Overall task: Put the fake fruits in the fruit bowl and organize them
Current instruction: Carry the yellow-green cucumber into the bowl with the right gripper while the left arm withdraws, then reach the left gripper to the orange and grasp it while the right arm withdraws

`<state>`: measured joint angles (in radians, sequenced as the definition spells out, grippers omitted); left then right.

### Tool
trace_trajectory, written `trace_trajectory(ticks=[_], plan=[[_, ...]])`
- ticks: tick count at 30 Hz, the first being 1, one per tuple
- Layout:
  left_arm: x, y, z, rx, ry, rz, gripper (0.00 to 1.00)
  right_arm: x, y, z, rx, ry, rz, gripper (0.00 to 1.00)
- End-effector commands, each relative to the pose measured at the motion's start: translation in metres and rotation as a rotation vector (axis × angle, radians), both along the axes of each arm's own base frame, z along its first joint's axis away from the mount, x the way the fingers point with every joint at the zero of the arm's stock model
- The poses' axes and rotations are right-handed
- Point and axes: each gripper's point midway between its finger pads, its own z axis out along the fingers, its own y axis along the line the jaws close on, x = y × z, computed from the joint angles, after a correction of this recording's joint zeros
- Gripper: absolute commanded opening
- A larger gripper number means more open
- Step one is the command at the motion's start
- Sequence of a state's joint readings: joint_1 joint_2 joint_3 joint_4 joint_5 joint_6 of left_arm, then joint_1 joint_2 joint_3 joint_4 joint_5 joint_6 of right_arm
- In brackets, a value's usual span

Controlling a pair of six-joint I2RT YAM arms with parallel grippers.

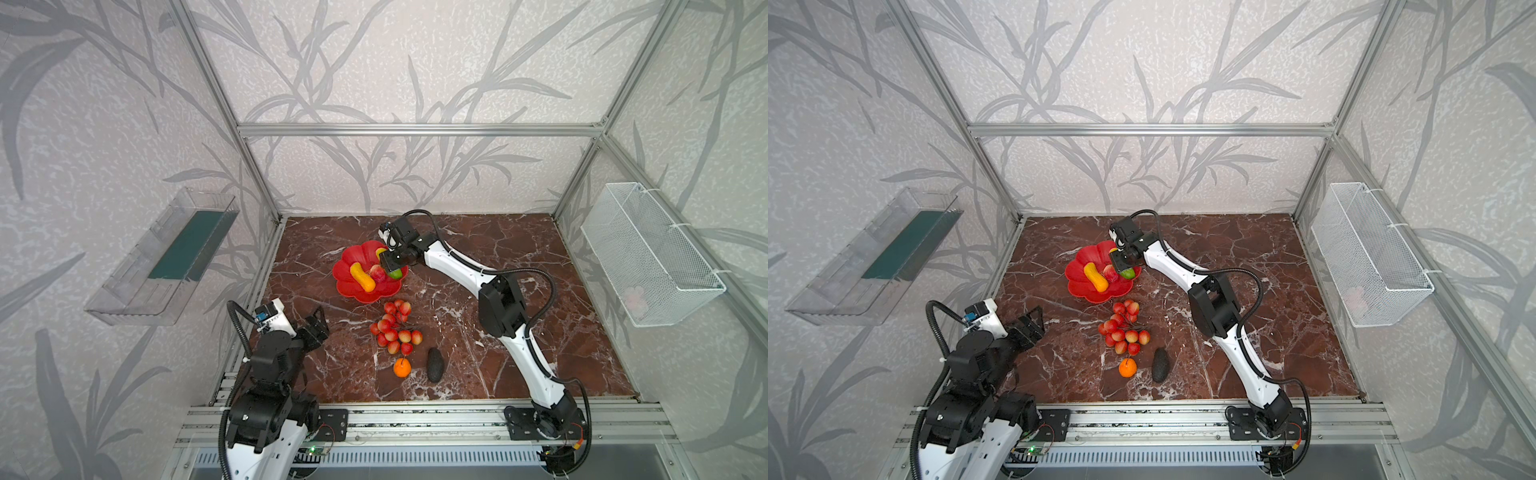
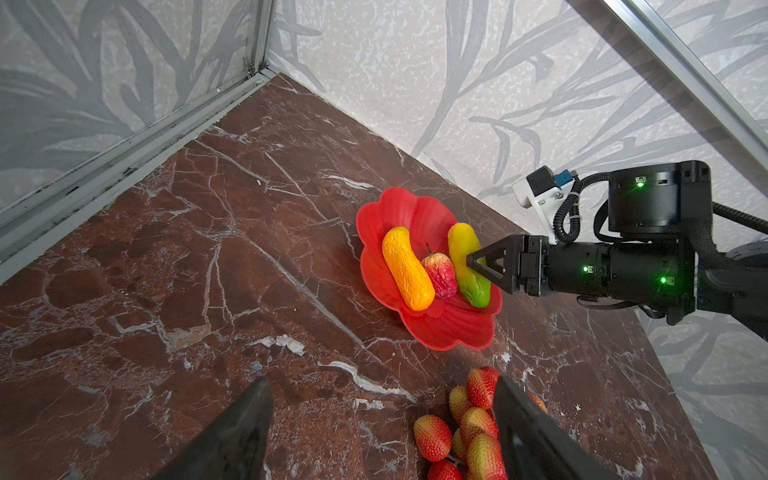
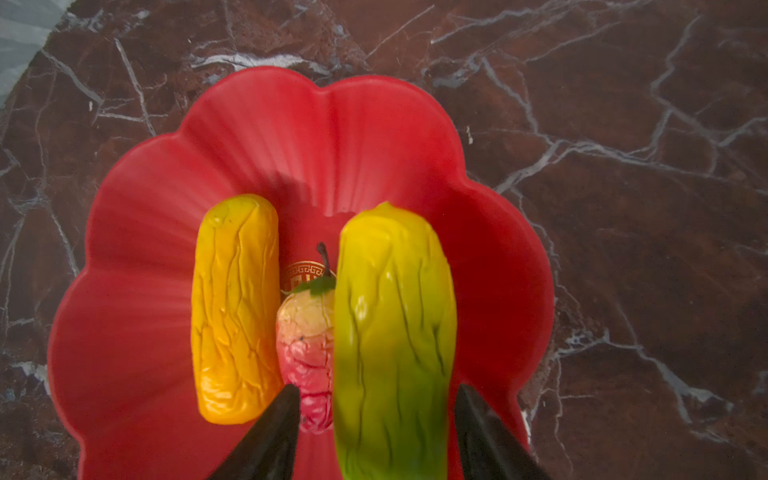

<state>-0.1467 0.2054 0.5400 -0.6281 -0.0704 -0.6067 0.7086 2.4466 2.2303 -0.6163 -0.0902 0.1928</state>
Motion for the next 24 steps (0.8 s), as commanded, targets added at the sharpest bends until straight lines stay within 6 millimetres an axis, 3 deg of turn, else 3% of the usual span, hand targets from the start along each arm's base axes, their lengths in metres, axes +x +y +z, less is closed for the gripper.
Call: trace_trajectory(ticks=[1,5,8,12,14,17,20,24], plan=[[0.000,-0.005,-0.005,-0.031,0.030,-0.021,0.83,0.004,-0.001,0.011,0.010,-0.006,-0.020,0.66],[0.004,-0.024,-0.008,-0.072,0.076,-0.114,0.80,-0.003,-0.007,0.041,0.035,-0.012,-0.013,0.70],[0.009,-0.045,-0.016,-0.126,0.150,-0.209,0.75,-0.016,-0.018,0.076,0.085,-0.057,-0.011,0.74],[0.012,-0.074,-0.032,-0.217,0.261,-0.332,0.70,-0.046,-0.050,0.119,0.220,-0.179,-0.050,0.83],[0.011,-0.084,-0.038,-0.234,0.294,-0.370,0.69,-0.065,-0.077,0.130,0.270,-0.218,-0.092,0.91],[0.006,-0.097,-0.047,-0.205,0.317,-0.405,0.68,-0.091,-0.121,0.131,0.280,-0.241,-0.149,0.98],[0.000,-0.118,-0.059,-0.176,0.346,-0.459,0.68,-0.110,-0.161,0.120,0.255,-0.229,-0.211,0.99],[-0.012,-0.144,-0.075,-0.132,0.390,-0.520,0.67,-0.132,-0.197,0.104,0.226,-0.197,-0.266,0.99]])
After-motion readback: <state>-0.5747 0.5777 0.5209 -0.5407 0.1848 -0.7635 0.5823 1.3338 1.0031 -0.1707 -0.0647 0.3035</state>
